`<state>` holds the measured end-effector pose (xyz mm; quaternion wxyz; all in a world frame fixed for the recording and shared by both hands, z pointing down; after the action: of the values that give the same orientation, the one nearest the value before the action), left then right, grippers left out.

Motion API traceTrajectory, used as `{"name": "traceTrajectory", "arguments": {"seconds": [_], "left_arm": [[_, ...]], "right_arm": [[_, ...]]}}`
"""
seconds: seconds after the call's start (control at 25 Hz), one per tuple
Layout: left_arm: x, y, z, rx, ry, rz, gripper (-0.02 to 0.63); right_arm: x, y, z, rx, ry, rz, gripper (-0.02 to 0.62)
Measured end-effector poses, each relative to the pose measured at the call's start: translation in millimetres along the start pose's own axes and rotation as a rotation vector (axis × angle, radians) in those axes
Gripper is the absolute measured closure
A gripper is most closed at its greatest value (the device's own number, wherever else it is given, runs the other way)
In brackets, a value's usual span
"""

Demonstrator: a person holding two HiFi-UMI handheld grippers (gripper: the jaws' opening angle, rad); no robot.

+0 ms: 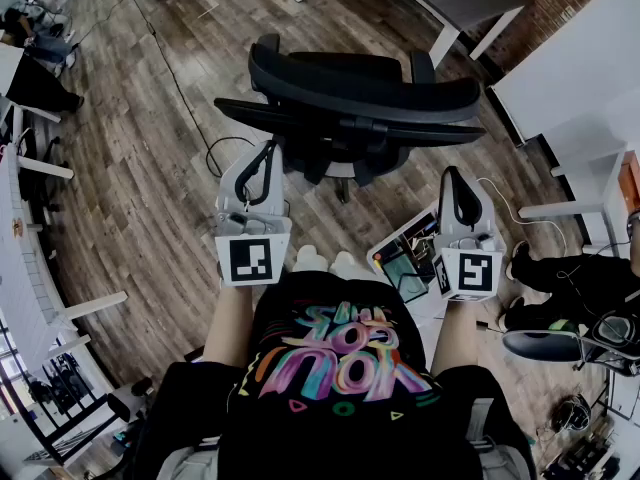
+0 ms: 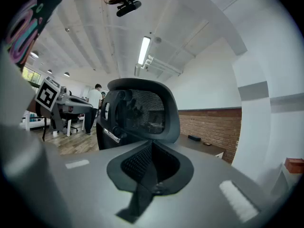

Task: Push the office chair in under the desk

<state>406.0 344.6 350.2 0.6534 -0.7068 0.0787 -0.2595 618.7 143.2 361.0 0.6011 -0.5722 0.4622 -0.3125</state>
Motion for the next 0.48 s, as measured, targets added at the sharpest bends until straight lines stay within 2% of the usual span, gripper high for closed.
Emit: {"name": "traceTrajectory", "arguments": {"seconds": [0.24, 0.48], "left_arm": [[6.4, -1.6, -0.6, 0.002, -0.011, -0.018, 0.604], [2.5, -6.3, -0.6, -0.014, 0.006, -0.029, 0.604]], "right_arm": [[5.4, -1.5, 5.4, -0.004, -0.040, 0.052, 0.594], [5.3, -1.6, 0.6, 0.006, -0.018, 0.073, 0.592]]}}
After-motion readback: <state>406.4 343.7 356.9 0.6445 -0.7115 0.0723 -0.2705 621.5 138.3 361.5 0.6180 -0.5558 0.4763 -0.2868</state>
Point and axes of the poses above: the fingertips, and each gripper's own axes: z backward along the fingers, x to its right, y out of its top, the point moved 4 cm from there along z, backward along the fingers
